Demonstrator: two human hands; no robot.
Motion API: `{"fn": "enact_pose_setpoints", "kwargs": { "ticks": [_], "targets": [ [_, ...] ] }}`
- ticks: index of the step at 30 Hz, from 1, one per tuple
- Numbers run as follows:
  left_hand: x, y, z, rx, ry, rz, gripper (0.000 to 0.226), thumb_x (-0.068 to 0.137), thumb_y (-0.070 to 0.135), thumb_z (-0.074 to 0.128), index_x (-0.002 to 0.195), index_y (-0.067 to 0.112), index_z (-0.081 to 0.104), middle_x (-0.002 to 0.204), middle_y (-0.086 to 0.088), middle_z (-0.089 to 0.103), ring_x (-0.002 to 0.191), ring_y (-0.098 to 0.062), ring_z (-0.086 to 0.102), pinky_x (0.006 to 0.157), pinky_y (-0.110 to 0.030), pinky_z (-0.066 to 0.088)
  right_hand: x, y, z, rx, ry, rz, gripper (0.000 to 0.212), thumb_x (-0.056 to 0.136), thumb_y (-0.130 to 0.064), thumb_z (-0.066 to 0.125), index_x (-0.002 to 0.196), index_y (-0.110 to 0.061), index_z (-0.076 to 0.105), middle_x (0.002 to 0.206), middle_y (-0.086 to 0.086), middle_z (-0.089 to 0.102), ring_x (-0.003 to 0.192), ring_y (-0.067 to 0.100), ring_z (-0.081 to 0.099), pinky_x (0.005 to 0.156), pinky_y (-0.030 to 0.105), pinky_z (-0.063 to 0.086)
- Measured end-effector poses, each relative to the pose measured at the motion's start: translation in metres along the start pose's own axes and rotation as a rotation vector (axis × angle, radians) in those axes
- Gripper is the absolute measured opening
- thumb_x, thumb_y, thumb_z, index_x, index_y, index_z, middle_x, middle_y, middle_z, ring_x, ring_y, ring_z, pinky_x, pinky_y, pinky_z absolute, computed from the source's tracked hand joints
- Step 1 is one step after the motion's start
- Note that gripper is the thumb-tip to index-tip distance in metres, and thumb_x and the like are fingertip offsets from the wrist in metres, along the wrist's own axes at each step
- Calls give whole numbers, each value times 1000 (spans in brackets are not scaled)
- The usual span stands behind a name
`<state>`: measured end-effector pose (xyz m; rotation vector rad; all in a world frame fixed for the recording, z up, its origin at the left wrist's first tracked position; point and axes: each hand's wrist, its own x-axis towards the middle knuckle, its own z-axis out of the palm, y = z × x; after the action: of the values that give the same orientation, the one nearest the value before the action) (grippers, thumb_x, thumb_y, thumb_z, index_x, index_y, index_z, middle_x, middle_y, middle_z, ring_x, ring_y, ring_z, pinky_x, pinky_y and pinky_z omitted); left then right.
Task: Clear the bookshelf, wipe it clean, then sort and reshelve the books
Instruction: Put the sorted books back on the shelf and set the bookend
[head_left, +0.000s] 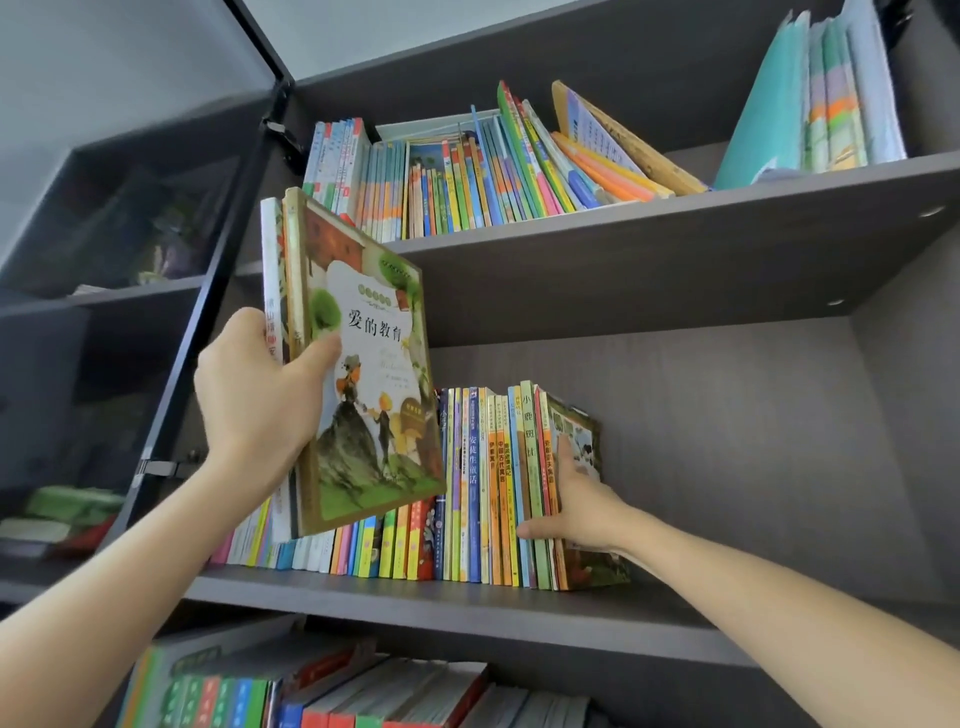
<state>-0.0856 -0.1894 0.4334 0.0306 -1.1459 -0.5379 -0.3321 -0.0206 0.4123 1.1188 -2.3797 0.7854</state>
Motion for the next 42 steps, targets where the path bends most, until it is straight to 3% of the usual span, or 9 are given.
{"fn": "enact_pose_setpoints", "kwargs": {
  "ticks": [5,12,17,20,23,28,32,39,42],
  "targets": [
    [-7,14,3,-48,-41,-80,37,82,28,69,83,-5,50,78,-8,60,69,-26,55,58,-38,43,-13,4,5,12,-7,11,128,74,-52,74,146,-29,-29,156,4,26,135,20,42,109,44,39],
    [-26,27,7,-109,-131,-105,40,81,25,70,84,-9,49,80,-19,59,63,-19,46,55,-38,39,-47,-39,-38,433,480,8,60,94,-53,45,142,-19,34,130,2,56,106,15,57,95,42,49],
    [-49,35,14,-335,-220,-218,33,81,18,72,68,6,45,67,-8,52,61,-16,48,53,-29,39,-70,-53,-60,760,144,33,74,79,-65,56,136,-19,45,122,2,63,106,21,64,93,40,50],
    [-66,49,24,-491,-304,-250,27,81,13,73,69,7,49,65,-3,58,54,-2,54,46,-15,40,-83,-52,-67,953,97,-59,52,80,-44,63,121,-11,62,108,6,72,98,23,69,84,37,54],
    [-82,64,42,-580,-380,-279,23,83,12,71,73,10,50,62,7,61,53,3,56,46,-10,40,-92,-33,-75,1111,231,-60,37,87,-22,62,118,-2,64,108,14,71,99,30,68,87,42,54],
    [-108,76,81,-499,-705,-393,24,94,34,57,106,15,50,94,7,63,79,-5,61,57,-11,47,-113,13,-79,1166,490,61,34,84,-20,67,114,-5,65,105,14,72,93,29,69,66,34,56],
    [-125,75,103,-411,-739,-430,55,89,43,62,130,16,38,113,3,62,97,-14,63,82,-34,55,-118,32,-81,1131,573,93,43,78,-24,71,118,-10,62,105,8,72,97,26,68,86,46,53],
    [-134,62,108,-555,-744,-606,46,78,37,77,111,20,49,107,5,66,93,-12,66,83,-36,57,-112,33,-80,1083,455,159,60,66,-33,74,120,-11,61,108,11,71,101,34,67,95,57,48],
    [-139,64,106,-380,-715,-534,43,80,46,72,99,23,42,88,15,52,77,3,50,68,-17,47,-110,34,-76,1107,425,156,61,66,-35,76,120,-11,62,110,12,71,100,34,68,95,57,48]
  ]
}}
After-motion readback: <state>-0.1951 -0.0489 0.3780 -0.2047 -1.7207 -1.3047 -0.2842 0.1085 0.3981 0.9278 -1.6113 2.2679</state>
